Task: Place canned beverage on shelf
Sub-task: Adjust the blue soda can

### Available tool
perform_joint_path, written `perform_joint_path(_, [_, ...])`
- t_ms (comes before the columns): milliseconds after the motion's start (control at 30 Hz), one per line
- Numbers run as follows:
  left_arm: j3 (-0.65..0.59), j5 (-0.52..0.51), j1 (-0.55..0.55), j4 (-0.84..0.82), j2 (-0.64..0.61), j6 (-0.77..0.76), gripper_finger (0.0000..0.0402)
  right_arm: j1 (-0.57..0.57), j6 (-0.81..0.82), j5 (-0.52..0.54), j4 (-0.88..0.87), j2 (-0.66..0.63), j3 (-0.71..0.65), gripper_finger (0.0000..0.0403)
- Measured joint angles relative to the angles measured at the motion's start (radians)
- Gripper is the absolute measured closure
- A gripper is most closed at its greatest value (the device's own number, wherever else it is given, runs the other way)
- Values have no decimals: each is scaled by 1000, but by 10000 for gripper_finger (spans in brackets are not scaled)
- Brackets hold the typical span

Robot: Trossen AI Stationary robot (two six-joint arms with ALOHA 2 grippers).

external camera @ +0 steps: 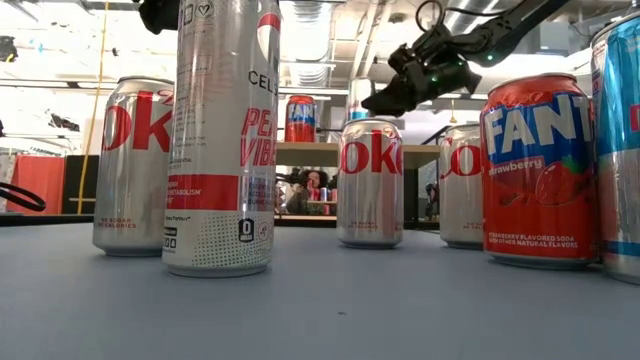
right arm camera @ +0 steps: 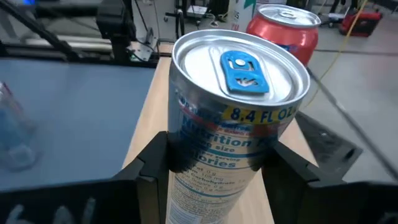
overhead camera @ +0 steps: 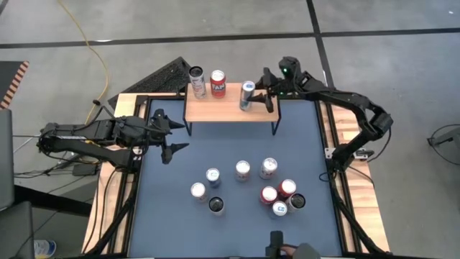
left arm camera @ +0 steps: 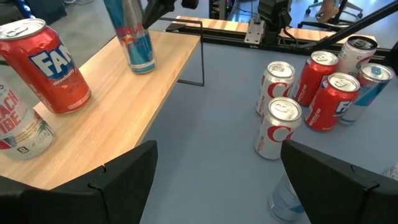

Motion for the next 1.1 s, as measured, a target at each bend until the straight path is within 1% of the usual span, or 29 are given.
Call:
perform_joint_path(133, [0, -5, 0, 0, 0, 0, 69, 25, -31, 79, -5, 0, 9, 200])
perform_joint_path(367, [0, -18, 0, 1, 0, 0, 69, 52, -28, 197, -122, 1, 80, 134])
perform_joint_path(500, [0, -18, 0, 1, 0, 0, 69, 56, -45, 208, -166, 2, 125, 112])
perform_joint_path(633, [0, -18, 0, 1, 0, 0, 69, 68, -53, 231, -190, 1, 161, 106])
perform_joint_path(667, [0, -18, 0, 1, 0, 0, 69, 73, -48, 251, -197, 2, 175, 106])
perform_joint_path(733, [0, -18, 0, 1, 0, 0, 69, 83, -33, 310, -235, 1, 210, 106])
perform_joint_path(900, [0, -18, 0, 0, 0, 0, 69, 113, 7, 442, -398, 1, 277, 106])
perform_joint_path(1033, [0, -18, 0, -1, 0, 0, 69, 155, 30, 613, -440, 0, 289, 105])
perform_joint_path(1100, [0, -18, 0, -1, 0, 0, 69, 172, 64, 631, -441, 0, 289, 105])
